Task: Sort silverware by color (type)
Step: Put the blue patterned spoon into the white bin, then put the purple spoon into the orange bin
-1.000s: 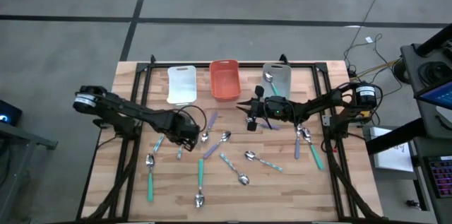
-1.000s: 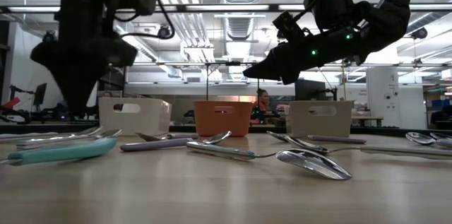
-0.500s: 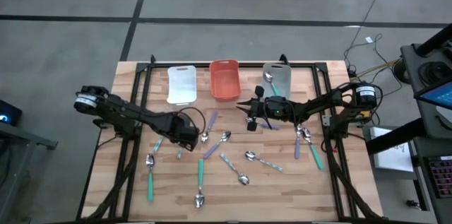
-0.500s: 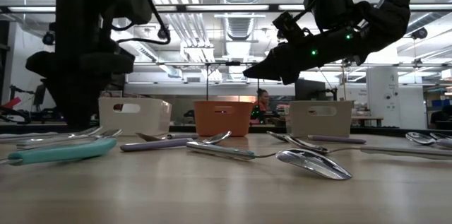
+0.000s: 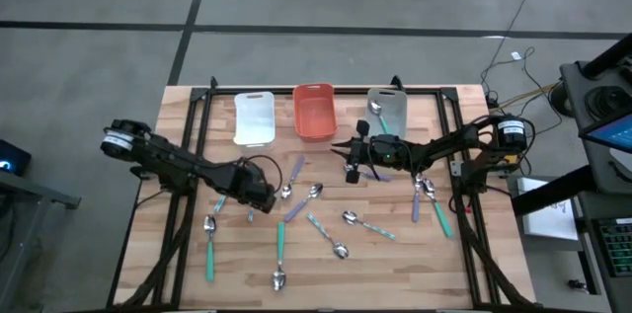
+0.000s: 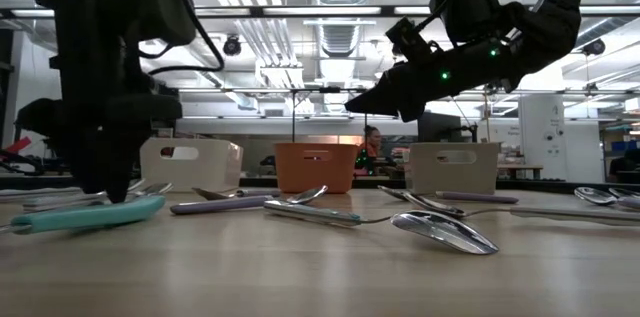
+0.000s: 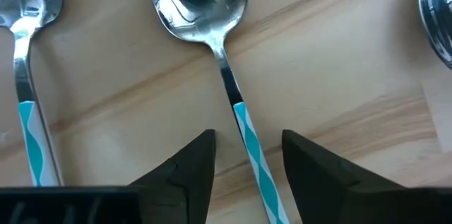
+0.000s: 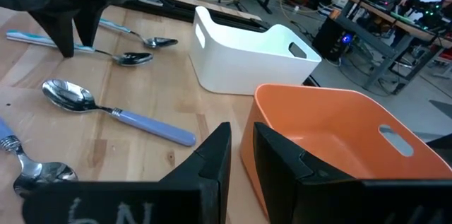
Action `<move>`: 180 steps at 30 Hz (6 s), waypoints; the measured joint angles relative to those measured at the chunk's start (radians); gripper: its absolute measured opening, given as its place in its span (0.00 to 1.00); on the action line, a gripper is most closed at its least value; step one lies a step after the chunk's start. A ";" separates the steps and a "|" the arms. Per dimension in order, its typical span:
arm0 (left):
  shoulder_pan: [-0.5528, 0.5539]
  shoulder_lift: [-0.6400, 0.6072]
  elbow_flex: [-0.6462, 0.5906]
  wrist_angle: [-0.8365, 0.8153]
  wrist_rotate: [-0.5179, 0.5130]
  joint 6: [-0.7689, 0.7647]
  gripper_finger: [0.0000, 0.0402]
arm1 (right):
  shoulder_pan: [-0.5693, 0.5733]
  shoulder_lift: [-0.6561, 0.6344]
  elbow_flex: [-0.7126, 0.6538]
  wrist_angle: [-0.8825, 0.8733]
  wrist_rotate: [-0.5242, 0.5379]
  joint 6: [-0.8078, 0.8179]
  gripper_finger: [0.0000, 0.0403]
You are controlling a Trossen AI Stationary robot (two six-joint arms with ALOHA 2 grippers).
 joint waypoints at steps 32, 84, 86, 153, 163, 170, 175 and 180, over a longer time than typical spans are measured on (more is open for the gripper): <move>-0.010 -0.016 -0.005 -0.020 -0.032 0.004 0.01 | 0.000 0.000 0.000 -0.001 0.000 0.001 0.13; 0.935 -0.108 0.617 -0.335 0.025 1.013 0.00 | 0.000 0.000 0.000 -0.001 0.001 -0.013 0.13; 0.997 -0.096 0.599 -0.338 0.053 1.030 0.00 | 0.000 0.000 0.000 -0.001 0.001 -0.017 0.13; 0.630 -0.423 0.064 0.443 0.092 1.229 0.17 | -0.006 0.000 0.051 -0.131 -0.009 0.428 0.13; 0.507 -0.553 -0.186 0.938 0.092 1.306 0.17 | 0.004 0.000 0.361 -0.925 -0.085 0.545 0.13; 0.507 -0.602 -0.199 0.965 0.090 1.376 0.17 | 0.016 0.000 0.544 -1.410 -0.087 0.648 0.13; 0.507 -0.610 -0.156 0.943 0.090 1.426 0.17 | 0.016 0.000 0.610 -1.648 -0.088 0.707 0.13; 0.507 -0.608 -0.120 0.939 0.090 1.460 0.17 | 0.016 0.000 0.610 -1.754 -0.141 0.763 0.13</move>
